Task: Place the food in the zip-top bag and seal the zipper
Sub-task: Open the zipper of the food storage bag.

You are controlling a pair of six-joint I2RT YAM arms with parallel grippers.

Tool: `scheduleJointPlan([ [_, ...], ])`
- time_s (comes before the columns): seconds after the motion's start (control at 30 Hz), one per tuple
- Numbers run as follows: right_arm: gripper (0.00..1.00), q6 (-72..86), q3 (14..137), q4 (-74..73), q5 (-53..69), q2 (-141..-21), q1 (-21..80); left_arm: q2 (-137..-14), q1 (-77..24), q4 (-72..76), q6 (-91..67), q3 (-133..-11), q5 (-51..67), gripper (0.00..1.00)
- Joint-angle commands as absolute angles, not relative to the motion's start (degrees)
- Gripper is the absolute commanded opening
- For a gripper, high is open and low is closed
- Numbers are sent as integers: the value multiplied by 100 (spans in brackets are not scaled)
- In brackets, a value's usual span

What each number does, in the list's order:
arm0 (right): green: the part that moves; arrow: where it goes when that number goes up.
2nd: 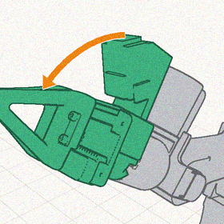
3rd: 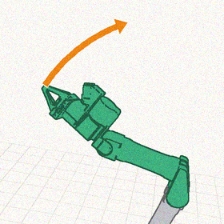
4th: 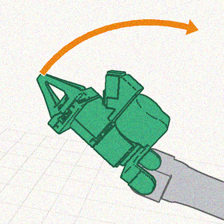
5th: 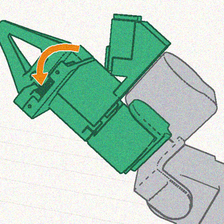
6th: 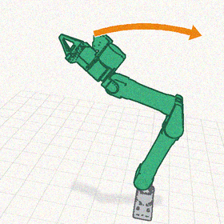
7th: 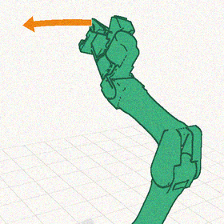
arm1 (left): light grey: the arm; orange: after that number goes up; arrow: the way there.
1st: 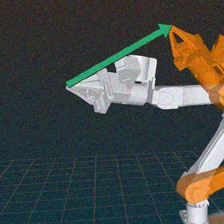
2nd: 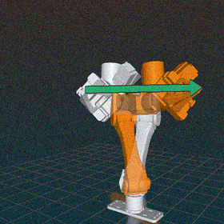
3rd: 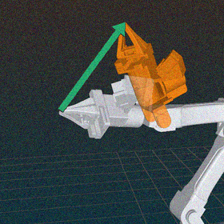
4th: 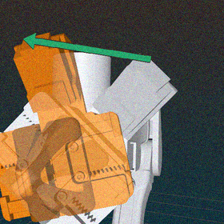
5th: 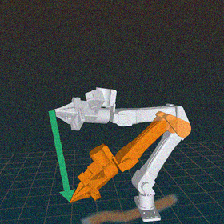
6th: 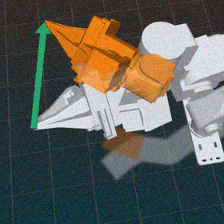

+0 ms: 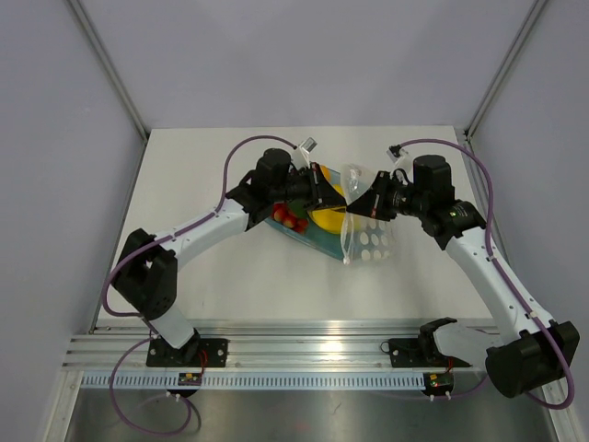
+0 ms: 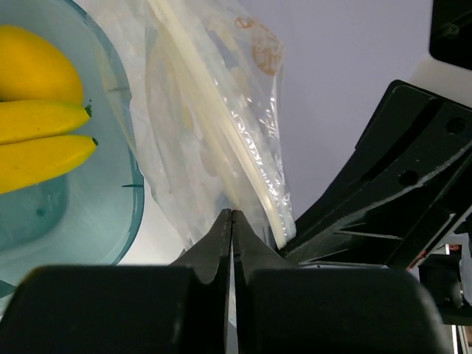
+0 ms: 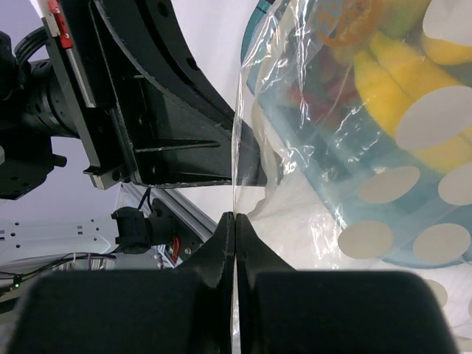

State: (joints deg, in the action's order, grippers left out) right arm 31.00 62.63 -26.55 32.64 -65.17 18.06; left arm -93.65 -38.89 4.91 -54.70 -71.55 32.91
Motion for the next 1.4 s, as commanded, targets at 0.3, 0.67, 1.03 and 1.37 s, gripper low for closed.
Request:
scheduleJointPlan([
  [0.3, 1, 2259, 7005, -4017, 2250, -6557, 1872, -9194, -3876, -183, -5028, -7435, 2910, 0],
  [0.67, 0, 2759, 6715, -3411, 2276, -6407, 1881, -8842, -4043, 315, -5282, -7058, 3173, 61],
  [1.03, 0, 2856, 6706, -3305, 2549, -6442, 1872, -9131, -4157, 817, -5669, -7145, 3252, 41],
  [1.37, 0, 2822, 6662, -3348, 2637, -6460, 1881, -9474, -4166, 607, -5722, -7479, 3226, 9],
])
